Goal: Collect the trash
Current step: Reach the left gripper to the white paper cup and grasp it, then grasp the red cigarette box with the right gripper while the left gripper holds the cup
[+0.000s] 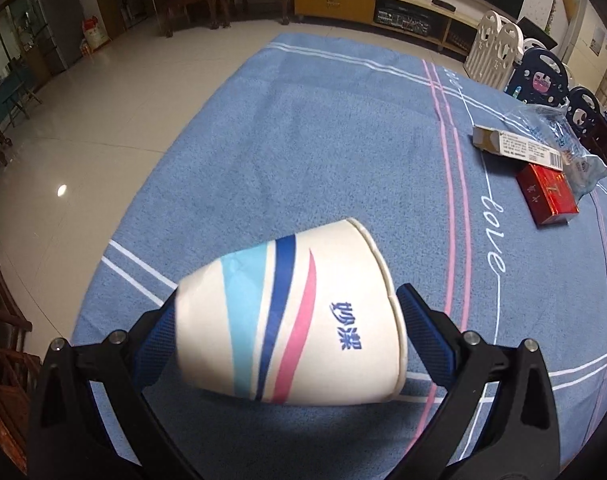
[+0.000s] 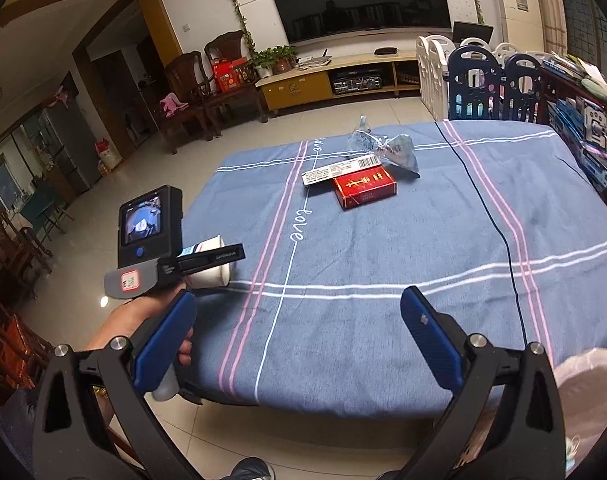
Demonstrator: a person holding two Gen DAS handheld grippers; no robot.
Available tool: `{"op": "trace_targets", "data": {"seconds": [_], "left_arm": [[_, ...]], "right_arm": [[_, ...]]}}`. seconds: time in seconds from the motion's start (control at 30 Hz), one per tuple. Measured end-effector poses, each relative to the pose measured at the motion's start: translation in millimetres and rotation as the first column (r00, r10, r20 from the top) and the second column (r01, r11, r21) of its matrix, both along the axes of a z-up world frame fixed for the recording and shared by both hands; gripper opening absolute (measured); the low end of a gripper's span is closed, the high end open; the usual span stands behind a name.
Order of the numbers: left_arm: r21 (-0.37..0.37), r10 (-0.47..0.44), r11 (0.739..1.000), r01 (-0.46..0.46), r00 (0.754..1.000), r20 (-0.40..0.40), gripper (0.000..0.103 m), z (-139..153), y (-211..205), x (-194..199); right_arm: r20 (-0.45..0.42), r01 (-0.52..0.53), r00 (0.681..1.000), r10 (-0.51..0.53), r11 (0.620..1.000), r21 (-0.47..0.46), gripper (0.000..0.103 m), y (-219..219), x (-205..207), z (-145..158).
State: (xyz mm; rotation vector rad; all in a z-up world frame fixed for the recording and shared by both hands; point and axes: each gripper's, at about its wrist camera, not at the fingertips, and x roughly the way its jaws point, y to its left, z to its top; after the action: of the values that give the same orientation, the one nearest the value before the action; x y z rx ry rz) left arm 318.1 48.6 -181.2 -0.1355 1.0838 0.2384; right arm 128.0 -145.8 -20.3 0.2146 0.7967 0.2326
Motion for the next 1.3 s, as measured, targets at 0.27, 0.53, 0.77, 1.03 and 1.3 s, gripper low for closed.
{"op": "trace_targets", "data": {"seconds": [0.27, 0.53, 0.77, 1.03, 1.3], "left_arm": [[-0.079, -0.056, 0.995, 0.06, 0.997, 0.049, 0.087, 28, -1, -13], [-0.061, -0.107, 0.989, 0.133, 0.945, 0.31, 0.087, 141, -13, -84], [-0.043, -0.13, 0.987, 0.156, 0.924, 0.359, 0.087, 160, -23, -105], [-0.05, -0.153, 0.982, 0.18, 0.927, 0.343, 0.087, 153, -33, -97], [-0.076, -0.149, 0.98, 0.185, 0.93, 0.335, 0.087, 153, -27, -98]], "right_arm": [[-0.019, -0.055, 0.998, 0.053, 0.992, -0.114, 0.1, -3, 109, -34], [-0.107, -0.131, 0.989, 0.104, 0.951, -0.281, 0.1, 3, 234, -82], [-0.196, -0.126, 0.978, 0.069, 0.946, -0.297, 0.1, 10, 281, -117], [-0.149, -0.128, 0.986, 0.074, 0.907, -0.4, 0.068, 18, 263, -117], [-0.175, -0.142, 0.981, 0.083, 0.923, -0.357, 0.091, -4, 269, -110]]}}
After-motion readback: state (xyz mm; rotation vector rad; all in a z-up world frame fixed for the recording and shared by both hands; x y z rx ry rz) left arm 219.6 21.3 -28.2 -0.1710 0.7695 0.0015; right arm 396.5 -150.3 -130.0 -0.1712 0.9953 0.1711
